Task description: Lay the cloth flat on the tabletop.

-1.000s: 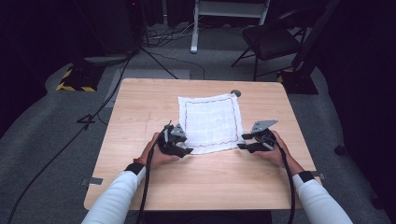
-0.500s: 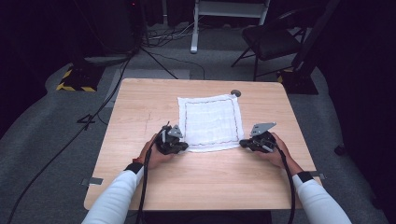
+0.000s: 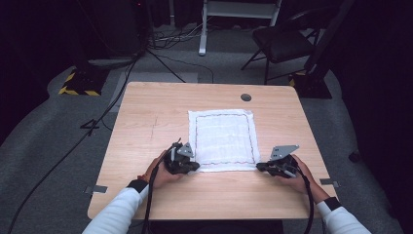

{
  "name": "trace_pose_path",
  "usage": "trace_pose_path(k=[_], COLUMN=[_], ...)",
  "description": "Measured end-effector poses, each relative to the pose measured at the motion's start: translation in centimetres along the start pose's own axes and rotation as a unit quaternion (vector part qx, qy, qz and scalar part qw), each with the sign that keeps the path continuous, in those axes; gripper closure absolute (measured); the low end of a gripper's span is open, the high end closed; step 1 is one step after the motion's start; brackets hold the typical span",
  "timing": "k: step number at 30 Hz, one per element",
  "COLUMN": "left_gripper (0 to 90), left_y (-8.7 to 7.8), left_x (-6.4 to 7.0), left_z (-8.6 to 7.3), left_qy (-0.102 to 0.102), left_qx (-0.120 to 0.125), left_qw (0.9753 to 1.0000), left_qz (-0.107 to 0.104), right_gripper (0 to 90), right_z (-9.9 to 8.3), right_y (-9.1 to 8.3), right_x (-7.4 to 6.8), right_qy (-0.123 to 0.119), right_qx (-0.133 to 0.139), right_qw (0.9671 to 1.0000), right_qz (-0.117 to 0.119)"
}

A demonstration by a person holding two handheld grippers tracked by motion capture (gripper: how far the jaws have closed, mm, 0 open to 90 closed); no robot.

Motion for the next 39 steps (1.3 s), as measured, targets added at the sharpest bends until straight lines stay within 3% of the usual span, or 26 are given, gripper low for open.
trace_pose_path(k=[5, 7, 9, 11, 13, 16, 22, 26, 29, 31, 32, 34, 39], left_gripper=[84.2, 75.1, 57.6, 44.7, 32.6, 24.4, 23.8, 24.1, 24.0, 23.8, 24.0, 24.8, 24.9], left_y=[-0.1, -0.5, -1.0, -1.7, -2.2, -2.8, -3.3, -3.1, -2.9, -2.6, -2.3, -1.9, -1.0], left_x=[2.3, 2.6, 2.1, 1.4, 0.5, -1.3, -5.7, -8.5, -10.3, -11.5, -12.1, -12.9, -15.1], left_z=[-0.8, -0.9, -0.7, -0.3, 0.2, 0.9, 2.5, 3.9, 5.0, 5.8, 6.2, 6.7, 7.8], left_qy=[0.020, 0.023, 0.024, -0.003, -0.024, -0.051, -0.108, -0.119, -0.129, -0.149, -0.154, -0.162, -0.187], left_qx=[-0.007, -0.004, 0.009, 0.042, 0.064, 0.081, 0.112, 0.116, 0.123, 0.128, 0.130, 0.127, 0.127], left_qw=[0.9997, 0.9997, 0.9993, 0.9985, 0.9966, 0.9936, 0.9838, 0.9797, 0.9754, 0.9727, 0.9706, 0.9690, 0.9625], left_qz=[-0.010, -0.002, 0.027, 0.034, 0.046, 0.058, 0.089, 0.112, 0.130, 0.124, 0.132, 0.137, 0.150], right_gripper=[86.4, 80.9, 72.2, 66.3, 63.5, 56.5, 50.8, 49.5, 49.1, 49.1, 49.1, 49.1, 49.1], right_z=[-0.7, -0.9, -1.0, -0.7, -0.1, 1.1, 3.6, 6.0, 8.9, 9.5, 10.2, 11.2, 13.6], right_y=[-1.4, -2.0, -2.8, -3.3, -3.5, -3.2, -1.0, 1.1, 3.0, 3.6, 4.4, 5.7, 8.3], right_x=[-2.1, -2.5, -2.3, -2.0, -1.7, -1.7, -2.7, -3.8, -5.1, -5.4, -5.8, -6.6, -8.5], right_qy=[0.006, 0.011, 0.019, 0.018, 0.026, 0.023, -0.007, -0.031, -0.053, -0.056, -0.064, -0.076, -0.107], right_qx=[0.006, 0.010, 0.014, 0.023, 0.038, 0.050, 0.049, 0.049, 0.062, 0.065, 0.065, 0.064, 0.061], right_qw=[1.0000, 0.9999, 0.9993, 0.9985, 0.9975, 0.9971, 0.9982, 0.9982, 0.9966, 0.9963, 0.9956, 0.9946, 0.9909], right_qz=[0.004, -0.003, -0.028, -0.047, -0.054, -0.053, -0.033, -0.016, 0.006, 0.010, 0.019, 0.030, 0.054])
Point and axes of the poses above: each handheld gripper's, and its own axes: y roughly forward along the jaws, z roughly out of its top, x roughly to its right, the point moved 10 cm from there along y, roughly forward along the jaws, and after that the axes turned 12 degrees about -y, right-handed, at the moved point
